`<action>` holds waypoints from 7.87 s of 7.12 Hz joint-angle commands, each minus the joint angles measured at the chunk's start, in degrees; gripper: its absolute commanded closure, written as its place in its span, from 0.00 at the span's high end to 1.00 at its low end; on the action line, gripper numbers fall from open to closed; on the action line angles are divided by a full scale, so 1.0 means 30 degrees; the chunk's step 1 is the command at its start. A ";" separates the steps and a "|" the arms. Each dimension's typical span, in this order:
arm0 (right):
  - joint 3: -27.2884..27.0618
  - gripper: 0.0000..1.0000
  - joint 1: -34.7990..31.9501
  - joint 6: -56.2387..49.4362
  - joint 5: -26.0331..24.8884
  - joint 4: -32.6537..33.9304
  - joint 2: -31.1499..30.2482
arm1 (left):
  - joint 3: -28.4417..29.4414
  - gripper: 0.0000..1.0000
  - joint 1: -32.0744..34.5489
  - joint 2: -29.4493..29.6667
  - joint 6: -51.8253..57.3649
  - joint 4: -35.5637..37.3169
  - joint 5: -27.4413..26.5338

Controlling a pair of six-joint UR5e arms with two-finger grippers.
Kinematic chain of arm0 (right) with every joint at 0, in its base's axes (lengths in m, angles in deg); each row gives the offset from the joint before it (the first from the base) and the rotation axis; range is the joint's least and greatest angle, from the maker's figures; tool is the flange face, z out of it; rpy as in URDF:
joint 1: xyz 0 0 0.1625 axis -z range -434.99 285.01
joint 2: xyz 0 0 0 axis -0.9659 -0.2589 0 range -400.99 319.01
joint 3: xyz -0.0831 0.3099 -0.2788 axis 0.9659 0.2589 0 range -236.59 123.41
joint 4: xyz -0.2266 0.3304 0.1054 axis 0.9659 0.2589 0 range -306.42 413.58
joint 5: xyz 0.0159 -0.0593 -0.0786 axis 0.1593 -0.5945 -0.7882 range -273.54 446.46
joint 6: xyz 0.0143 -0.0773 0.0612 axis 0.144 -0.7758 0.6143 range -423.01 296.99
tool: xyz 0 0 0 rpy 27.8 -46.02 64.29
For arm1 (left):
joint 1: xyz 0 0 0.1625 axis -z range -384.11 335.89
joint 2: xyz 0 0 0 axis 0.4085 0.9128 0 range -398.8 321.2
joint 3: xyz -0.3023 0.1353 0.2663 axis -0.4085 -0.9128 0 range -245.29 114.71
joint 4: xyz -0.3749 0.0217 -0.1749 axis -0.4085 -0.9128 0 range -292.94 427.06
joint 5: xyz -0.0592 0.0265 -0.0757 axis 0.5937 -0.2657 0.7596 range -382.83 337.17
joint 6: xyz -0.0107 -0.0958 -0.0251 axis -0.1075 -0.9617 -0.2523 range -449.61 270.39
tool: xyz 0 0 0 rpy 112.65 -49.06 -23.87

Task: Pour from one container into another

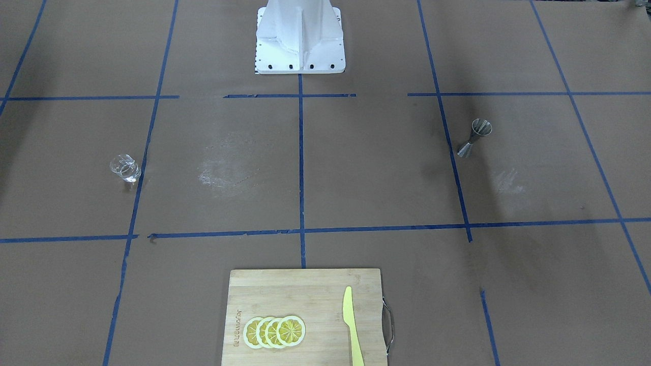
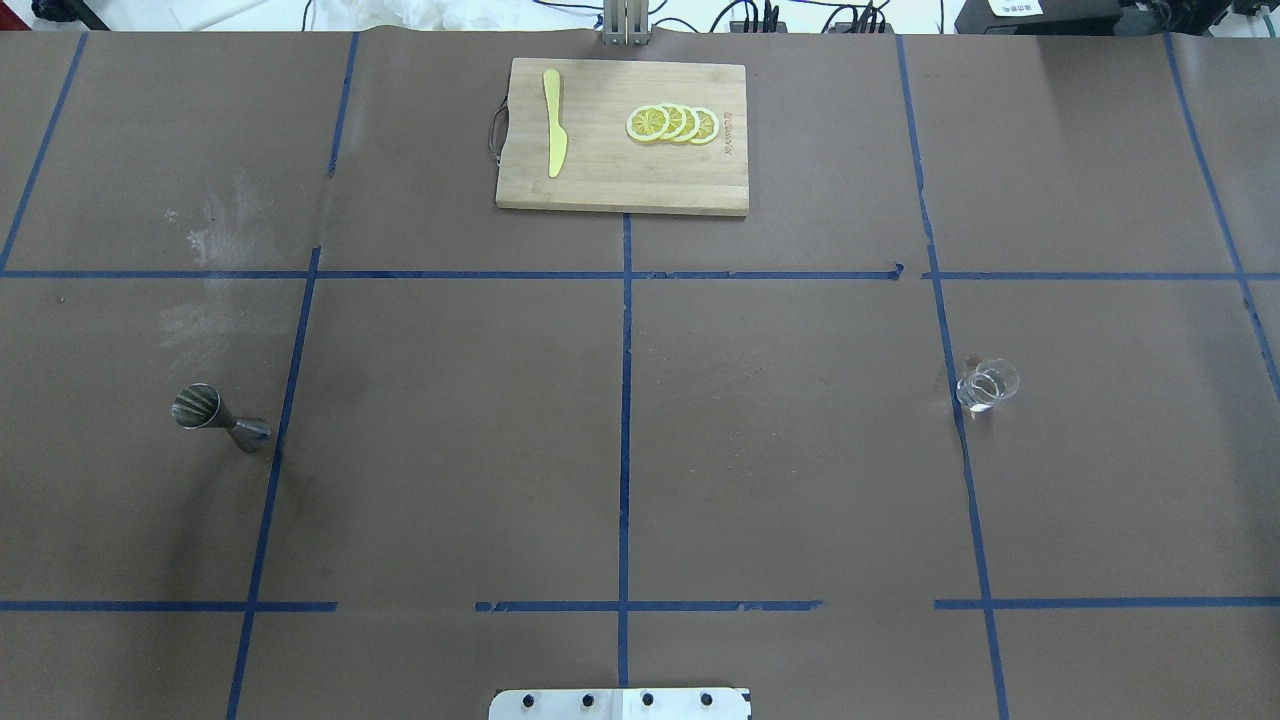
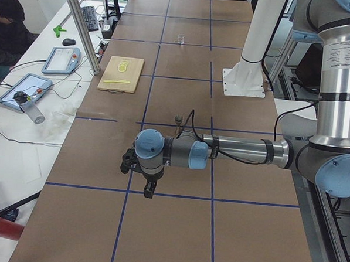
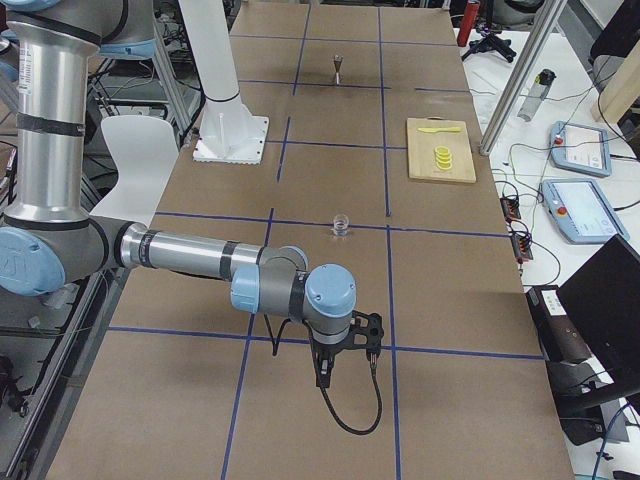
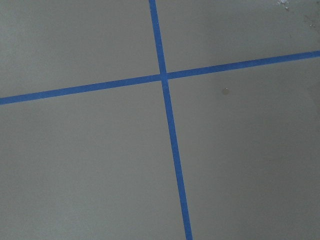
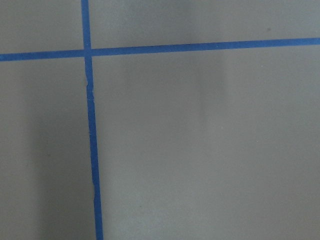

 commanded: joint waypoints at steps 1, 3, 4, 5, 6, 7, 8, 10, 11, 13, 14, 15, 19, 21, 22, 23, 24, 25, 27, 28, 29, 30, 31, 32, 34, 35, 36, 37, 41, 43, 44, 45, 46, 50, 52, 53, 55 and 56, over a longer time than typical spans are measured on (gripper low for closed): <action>-0.0003 1.00 0.0036 -0.0003 0.0121 -0.0331 0.0000 | -0.0036 1.00 0.0000 0.0025 0.0117 -0.0013 0.0002; -0.0235 1.00 0.0268 -0.0003 0.0268 -0.0303 0.0000 | -0.0210 1.00 0.0000 0.0054 0.0118 -0.0042 0.0060; -0.0382 1.00 0.0618 0.0026 0.0327 -0.0332 0.0000 | -0.0125 1.00 0.0000 0.0287 0.0031 -0.0216 0.0060; -0.0471 1.00 0.0883 0.0201 0.0443 -0.0419 0.0029 | -0.0037 1.00 -0.0058 0.0318 0.0059 -0.0595 0.0002; -0.0530 1.00 0.1001 0.0289 0.0503 -0.1580 0.0088 | 0.0022 1.00 -0.0058 0.0260 0.0204 -0.1353 0.0176; -0.0501 1.00 0.1002 0.0319 0.0416 -0.3245 0.0088 | 0.0138 1.00 -0.0058 0.0260 0.0177 -0.2115 0.0177; -0.0414 1.00 0.1002 0.0406 0.0357 -0.4450 0.0117 | 0.0458 1.00 -0.0087 0.0608 0.0031 -0.3659 0.0090; -0.0325 1.00 0.1002 0.0788 0.0503 -0.4462 0.0410 | 0.1952 1.00 -0.0058 0.0584 0.0088 -1.0113 0.0206; -0.0325 1.00 0.1002 0.0701 0.0387 -0.4521 0.0410 | 0.2304 1.00 -0.0087 0.0814 -0.0057 -1.2876 0.0091; -0.0296 1.00 0.1002 0.0817 0.0445 -0.4463 0.0440 | 0.1987 1.00 -0.0088 0.0875 -0.1421 -1.3458 0.0206; -0.0354 1.00 0.1002 0.0788 0.0474 -0.4492 0.0411 | 0.1463 1.00 -0.0175 0.0875 -0.3552 -1.5026 0.0149; -0.0297 1.00 0.1002 0.0817 0.0474 -0.4463 0.0410 | 0.1371 1.00 -0.0553 0.0672 -0.5227 -1.7159 0.0206; -0.0179 1.00 0.1002 0.0818 0.0562 -0.4463 0.0381 | -0.4384 1.00 -0.4735 -0.2457 -1.3921 -1.9991 -0.4175; -0.0149 1.00 0.0973 0.0818 0.0562 -0.4463 0.0323 | -0.5686 1.00 -0.7395 -0.2816 -1.7703 -1.9993 -0.8670; -0.0149 1.00 0.0973 0.0847 0.0562 -0.4463 0.0323 | -0.6242 1.00 -0.9268 -0.2990 -1.9667 -1.9993 -1.2093; -0.0149 1.00 0.0973 0.0847 0.0562 -0.4463 0.0323 | -0.6508 1.00 -1.1056 -0.3079 -2.1282 -1.9993 -1.5752; -0.0266 1.00 0.0973 0.0847 0.0562 -0.4463 0.0294 | -0.6540 1.00 -1.2321 -0.3109 -2.2342 -1.9993 -1.9095; -0.0325 1.00 0.0973 0.0847 0.0562 -0.4463 0.0293 | -0.6540 1.00 -1.3175 -0.3370 -2.3513 -2.0370 -2.2261; -0.0442 1.00 0.0944 0.0847 0.0562 -0.4463 0.0176 | -0.6511 1.00 -1.4233 -0.4511 -2.4052 -2.3088 -2.6813; -0.0442 1.00 0.0944 0.0847 0.0562 -0.4463 0.0205 | -0.6337 1.00 -1.5369 -0.4632 -2.4226 -2.3621 -2.9299; -0.0413 1.00 0.0944 0.0847 0.0562 -0.4463 0.0176 | -0.6306 1.00 -1.6222 -0.4633 -2.4228 -2.4235 -3.1268; -0.0384 1.00 0.0944 0.0847 0.0678 -0.4463 0.0147 | -0.6045 1.00 -1.7361 -0.4604 -2.4199 -2.5169 -3.3231; -0.0326 1.00 0.0944 0.0847 0.1288 -0.4463 0.0147 | -0.5346 1.00 -1.8388 -0.4633 -2.4199 -2.6310 -3.4642; -0.0325 1.00 0.0944 0.0847 0.1323 -0.4463 0.0176 | -0.4672 1.00 -1.9007 -0.4633 -2.4199 -2.7511 -3.5295; -0.0354 1.00 0.0944 0.0847 0.1353 -0.4463 0.0176 | -0.3968 1.00 -2.0586 -0.4604 -2.4257 -2.8544 -3.7338; -0.0297 1.00 0.0944 0.0847 0.1353 -0.4463 0.0176 | -0.3585 1.00 -2.1988 -0.4604 -2.4228 -2.8780 -3.8773; -0.0296 1.00 0.0944 0.0847 0.1353 -0.4463 0.0176 | -0.3581 1.00 -2.2959 -0.4575 -2.3967 -2.8782 -3.8874; -0.0238 1.00 0.0944 0.0818 0.1382 -0.4463 0.0147 | -0.3581 1.00 -2.3665 -0.4603 -2.2195 -2.8811 -3.8817; -0.0179 1.00 0.0915 0.0817 0.1382 -0.4463 0.0059 | -0.2908 1.00 -2.6564 -0.4546 -2.0390 -2.8753 -3.7908; -0.0150 1.00 0.0915 0.0817 0.1382 -0.4463 0.0059 | -0.2036 1.00 -2.7652 -0.3964 -2.0419 -2.8665 -3.7967; -0.0149 1.00 0.0915 0.0847 0.1382 -0.4463 0.0059 | -0.1071 1.00 -2.7830 -0.3031 -2.0419 -2.8665 -3.8344; -0.0149 1.00 0.0915 0.0847 0.1382 -0.4463 0.0059 | -0.0250 1.00 -2.8093 -0.2093 -2.0419 -2.8665 -3.8696; -0.0120 1.00 0.0915 0.0847 0.1382 -0.4463 0.0059 | 0.0136 1.00 -2.8560 -0.1533 -2.0390 -2.8665 -3.9483; -0.0120 1.00 0.0915 0.0817 0.1411 -0.4463 -0.0058 | 0.0957 1.00 -2.9677 -0.1381 -2.0419 -2.8636 -4.0692; -0.0120 1.00 0.0886 0.0788 0.1411 -0.4463 -0.0088 | 0.1484 1.00 -2.9707 -0.0887 -2.0419 -2.8695 -4.0692; -0.0120 1.00 0.0856 0.0788 0.1411 -0.4463 -0.0117 | 0.1922 1.00 -2.9707 -0.0274 -2.0390 -2.8695 -4.0692; -0.0149 1.00 0.0827 0.0788 0.1411 -0.4463 -0.0175 | 0.2131 1.00 -2.9678 -0.0121 -2.0361 -2.8753 -4.0633; -0.0178 1.00 0.0827 0.0788 0.1411 -0.4463 -0.0205 | 0.2190 1.00 -2.9678 -0.0150 -2.0361 -2.8753 -4.0604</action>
